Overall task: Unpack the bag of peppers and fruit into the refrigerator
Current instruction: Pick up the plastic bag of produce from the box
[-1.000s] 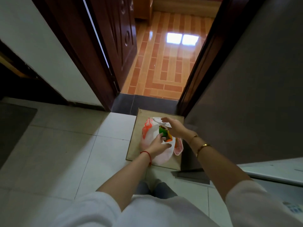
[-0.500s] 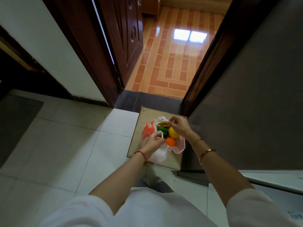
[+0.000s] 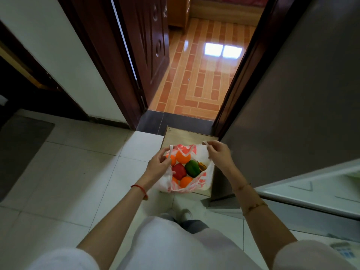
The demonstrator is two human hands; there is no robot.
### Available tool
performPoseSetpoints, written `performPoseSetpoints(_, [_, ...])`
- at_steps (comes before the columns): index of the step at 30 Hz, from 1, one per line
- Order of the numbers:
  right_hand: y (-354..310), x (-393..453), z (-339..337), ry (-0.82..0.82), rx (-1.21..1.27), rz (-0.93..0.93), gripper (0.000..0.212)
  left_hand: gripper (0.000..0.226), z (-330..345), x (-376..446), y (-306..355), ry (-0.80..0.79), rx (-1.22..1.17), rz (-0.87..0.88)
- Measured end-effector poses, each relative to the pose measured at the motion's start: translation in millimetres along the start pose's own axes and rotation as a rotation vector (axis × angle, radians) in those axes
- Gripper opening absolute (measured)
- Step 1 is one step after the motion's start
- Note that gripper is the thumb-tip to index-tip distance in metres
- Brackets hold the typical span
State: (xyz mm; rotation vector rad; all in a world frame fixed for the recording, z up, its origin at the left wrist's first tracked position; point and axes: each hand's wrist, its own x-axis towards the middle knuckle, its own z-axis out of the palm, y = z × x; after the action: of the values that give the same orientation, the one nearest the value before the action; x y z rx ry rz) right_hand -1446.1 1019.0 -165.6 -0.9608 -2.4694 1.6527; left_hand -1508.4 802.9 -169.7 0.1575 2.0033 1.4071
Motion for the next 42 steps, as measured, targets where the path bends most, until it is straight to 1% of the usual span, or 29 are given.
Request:
performPoseSetpoints(5, [12,-60,-4,0.019,0.130,0.025,0.026,0.035,-20,-25,-7,0.026,0.085,0.068])
performPoseSetpoints(10, [15,-119,-3,0.082,0.199,0.030,0.023,0.039,-34,-54,-11,-0.010,0.165,0.152])
performPoseSetpoints(15, [22,-173,10,0.216,0.197,0.063,0.022,0.041,-38,-87,-18,-0.076,0.253,0.178])
performPoseSetpoints(18, [20,-210,18,0.288,0.218,0.070,0.022,0.045,-37,-107,-21,-0.104,0.345,0.206])
performPoseSetpoints(23, [8,-272,15,0.506,0.297,0.094,0.017,0.047,-27,-138,-13,-0.182,0.412,0.328])
performPoseSetpoints(26, [8,-304,7,0.590,0.319,0.113,0.019,0.046,-12,-152,-4,-0.256,0.458,0.423])
performPoseSetpoints(29, [11,-334,-5,0.691,0.342,0.119,0.020,0.044,11,-169,6,-0.342,0.475,0.476])
performPoseSetpoints(32, [19,-363,-20,0.780,0.371,0.130,0.020,0.042,39,-192,20,-0.431,0.439,0.508])
performPoseSetpoints(34, [26,-380,-32,0.842,0.385,0.135,0.021,0.044,58,-208,30,-0.472,0.399,0.524])
performPoseSetpoints(37, [40,-403,-54,0.891,0.407,0.146,0.021,0.042,90,-227,41,-0.528,0.376,0.584])
performPoseSetpoints(40, [54,-422,-86,0.916,0.390,0.136,0.022,0.040,125,-242,51,-0.583,0.335,0.562])
performPoseSetpoints(42, [62,-431,-113,0.930,0.374,0.123,0.024,0.042,150,-250,59,-0.589,0.312,0.558])
